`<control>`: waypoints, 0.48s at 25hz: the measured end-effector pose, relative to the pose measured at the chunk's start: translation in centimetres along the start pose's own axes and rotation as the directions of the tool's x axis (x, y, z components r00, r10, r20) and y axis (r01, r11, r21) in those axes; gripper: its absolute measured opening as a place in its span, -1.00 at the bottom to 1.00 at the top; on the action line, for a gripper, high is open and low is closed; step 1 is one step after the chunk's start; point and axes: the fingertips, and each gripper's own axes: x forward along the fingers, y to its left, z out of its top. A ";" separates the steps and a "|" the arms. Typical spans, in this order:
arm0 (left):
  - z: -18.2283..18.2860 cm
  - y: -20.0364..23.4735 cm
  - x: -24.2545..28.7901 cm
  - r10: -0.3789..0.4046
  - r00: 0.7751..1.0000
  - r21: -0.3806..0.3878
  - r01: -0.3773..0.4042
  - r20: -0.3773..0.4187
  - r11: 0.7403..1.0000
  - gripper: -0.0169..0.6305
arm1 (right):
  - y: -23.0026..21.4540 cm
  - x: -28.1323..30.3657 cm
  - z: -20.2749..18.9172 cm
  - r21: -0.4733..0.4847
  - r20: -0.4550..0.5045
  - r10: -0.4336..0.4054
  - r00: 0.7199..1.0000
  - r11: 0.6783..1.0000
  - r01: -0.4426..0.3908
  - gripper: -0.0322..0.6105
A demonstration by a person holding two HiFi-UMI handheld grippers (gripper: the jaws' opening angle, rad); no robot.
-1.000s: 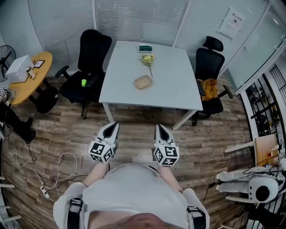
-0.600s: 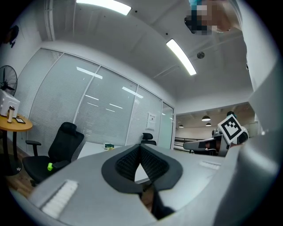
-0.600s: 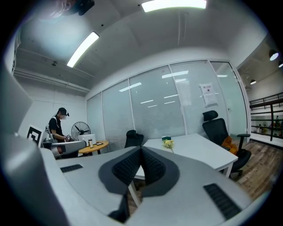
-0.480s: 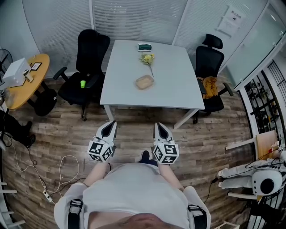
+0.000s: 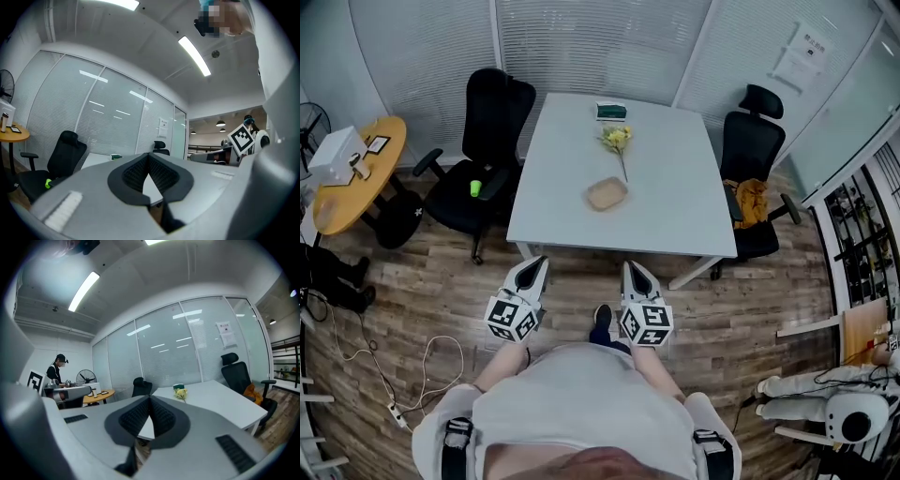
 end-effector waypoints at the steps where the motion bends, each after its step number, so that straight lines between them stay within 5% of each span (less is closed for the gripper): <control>1: 0.1 0.2 1.3 -0.001 1.000 0.003 0.001 0.000 1.000 -0.91 | -0.8 1.0 0.4 0.001 0.000 0.004 1.000 1.000 -0.004 -0.88; 12: 0.9 3.0 16.8 0.041 0.999 0.014 -0.042 0.024 0.999 -0.91 | -11.4 12.2 4.4 -0.022 -0.012 0.069 0.998 0.997 -0.069 -0.88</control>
